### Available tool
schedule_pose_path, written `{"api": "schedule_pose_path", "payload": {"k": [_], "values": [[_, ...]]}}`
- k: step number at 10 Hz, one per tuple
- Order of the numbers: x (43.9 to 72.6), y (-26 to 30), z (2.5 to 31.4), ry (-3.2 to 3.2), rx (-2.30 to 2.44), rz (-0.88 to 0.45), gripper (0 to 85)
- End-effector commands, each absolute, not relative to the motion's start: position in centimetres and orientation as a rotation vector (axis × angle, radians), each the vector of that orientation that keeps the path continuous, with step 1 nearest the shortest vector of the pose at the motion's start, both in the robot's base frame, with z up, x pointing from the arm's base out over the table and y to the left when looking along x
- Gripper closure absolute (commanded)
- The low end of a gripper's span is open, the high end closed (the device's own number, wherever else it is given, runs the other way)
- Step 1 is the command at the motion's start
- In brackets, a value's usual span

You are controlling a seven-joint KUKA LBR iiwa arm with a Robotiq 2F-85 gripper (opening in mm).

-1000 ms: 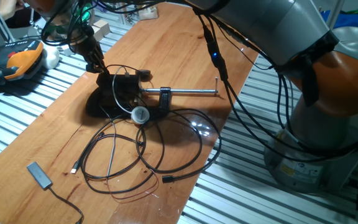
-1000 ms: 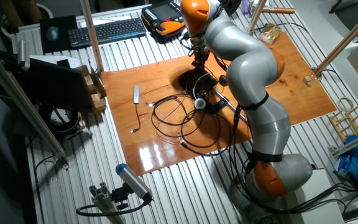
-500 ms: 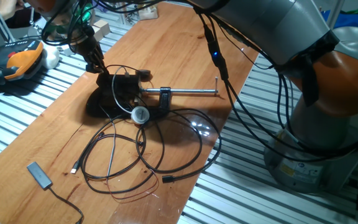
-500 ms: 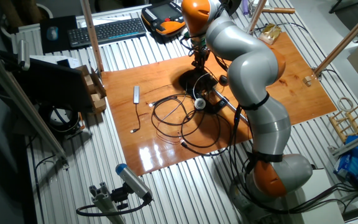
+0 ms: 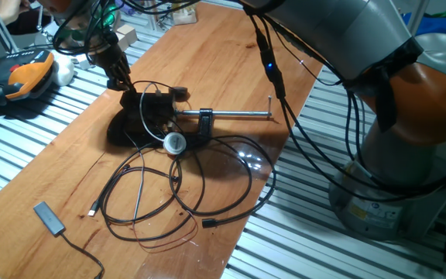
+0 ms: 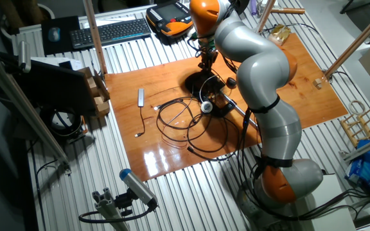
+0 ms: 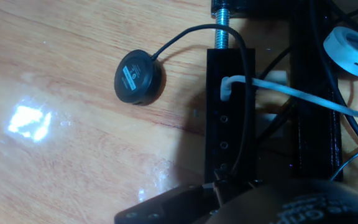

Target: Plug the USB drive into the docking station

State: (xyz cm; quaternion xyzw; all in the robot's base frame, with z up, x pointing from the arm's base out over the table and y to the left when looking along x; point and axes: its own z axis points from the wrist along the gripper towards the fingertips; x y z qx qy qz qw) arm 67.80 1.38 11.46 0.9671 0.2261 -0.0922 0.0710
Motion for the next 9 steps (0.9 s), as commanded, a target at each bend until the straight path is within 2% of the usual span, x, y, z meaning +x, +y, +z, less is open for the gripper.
{"api": "schedule_pose_path", "payload": {"k": [1, 5, 9], "values": [[67.82, 1.31, 11.67, 0.691, 2.901, -0.286, 85.0], [67.58, 1.30, 11.91, 0.715, 2.892, -0.324, 85.0], [67.73, 1.39, 11.51, 0.720, 2.894, -0.303, 85.0]]}}
